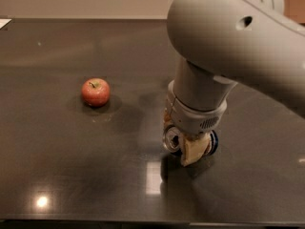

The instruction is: Knock pepsi can over

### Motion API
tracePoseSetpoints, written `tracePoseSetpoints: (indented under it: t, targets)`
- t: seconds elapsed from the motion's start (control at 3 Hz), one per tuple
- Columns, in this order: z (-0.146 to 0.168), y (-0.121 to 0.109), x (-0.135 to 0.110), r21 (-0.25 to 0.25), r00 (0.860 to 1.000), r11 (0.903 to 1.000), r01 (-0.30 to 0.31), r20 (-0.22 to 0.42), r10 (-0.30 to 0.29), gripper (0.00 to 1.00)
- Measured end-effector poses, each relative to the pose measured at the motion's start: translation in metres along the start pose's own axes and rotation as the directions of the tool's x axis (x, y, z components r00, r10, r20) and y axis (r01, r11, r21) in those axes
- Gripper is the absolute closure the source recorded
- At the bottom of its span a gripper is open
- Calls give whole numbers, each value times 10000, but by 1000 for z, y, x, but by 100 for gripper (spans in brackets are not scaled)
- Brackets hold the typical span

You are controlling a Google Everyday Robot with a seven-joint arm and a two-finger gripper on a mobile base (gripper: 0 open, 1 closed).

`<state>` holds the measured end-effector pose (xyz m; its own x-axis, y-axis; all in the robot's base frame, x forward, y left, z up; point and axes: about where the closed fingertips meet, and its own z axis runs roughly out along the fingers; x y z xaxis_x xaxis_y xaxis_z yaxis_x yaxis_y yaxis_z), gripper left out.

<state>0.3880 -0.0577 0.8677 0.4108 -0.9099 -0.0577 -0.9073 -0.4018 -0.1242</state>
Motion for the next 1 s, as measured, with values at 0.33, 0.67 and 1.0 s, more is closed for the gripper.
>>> tracePoseSetpoints:
  t: [0.33,0.67,1.0]
  targets:
    - [16,-6,-4,-148,9917,9927,1196,-459,-1201,21]
    - [26,-5,-6,-311,9844,9861,1633,-616,-1650,0]
    - [26,-5,-6,-311,9844,9861,1633,-616,-1650,0]
